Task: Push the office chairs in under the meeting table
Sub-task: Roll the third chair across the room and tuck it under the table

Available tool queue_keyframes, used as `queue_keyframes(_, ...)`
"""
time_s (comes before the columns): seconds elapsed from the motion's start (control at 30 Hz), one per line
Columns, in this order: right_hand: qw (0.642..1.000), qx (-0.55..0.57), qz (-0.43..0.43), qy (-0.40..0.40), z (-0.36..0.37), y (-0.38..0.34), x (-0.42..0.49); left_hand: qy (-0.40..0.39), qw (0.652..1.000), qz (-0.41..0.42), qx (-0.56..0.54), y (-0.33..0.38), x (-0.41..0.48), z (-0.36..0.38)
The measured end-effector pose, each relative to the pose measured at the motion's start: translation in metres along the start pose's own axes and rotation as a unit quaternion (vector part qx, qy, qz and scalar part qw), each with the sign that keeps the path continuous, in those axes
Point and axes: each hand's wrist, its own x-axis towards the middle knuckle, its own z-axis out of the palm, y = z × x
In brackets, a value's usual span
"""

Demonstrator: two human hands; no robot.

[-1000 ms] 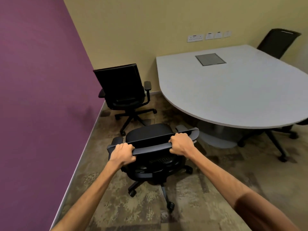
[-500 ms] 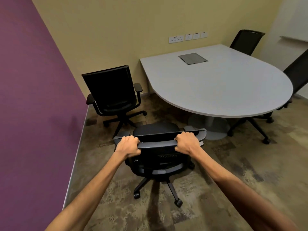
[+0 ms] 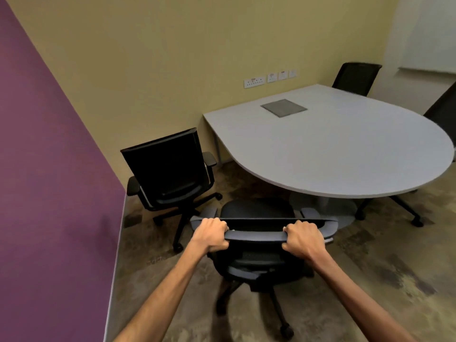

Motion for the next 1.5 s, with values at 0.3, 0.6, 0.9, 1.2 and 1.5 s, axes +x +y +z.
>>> queue_keyframes(0.3,0.996,0.018,0.079,0.039,0.007,-0.060,0.113,-0.021,0.996,0.085,0.015,-0.120,0.112,-0.007)
queue_keyframes(0.6,0.986,0.014,0.161,0.028,-0.002,-0.109,0.180,0.003,0.987,0.162,0.024,-0.201,0.200,0.002)
queue_keyframes(0.9,0.971,0.000,0.238,0.036,0.003,-0.145,0.254,0.034,0.967,0.250,0.039,-0.263,0.284,-0.001)
queue_keyframes(1.2,0.959,-0.018,0.279,0.037,0.005,-0.142,0.318,0.039,0.957,0.284,0.042,-0.287,0.365,0.001)
queue_keyframes(1.5,0.957,-0.009,0.286,0.040,0.000,-0.118,0.356,0.022,0.953,0.301,0.033,-0.287,0.421,-0.006)
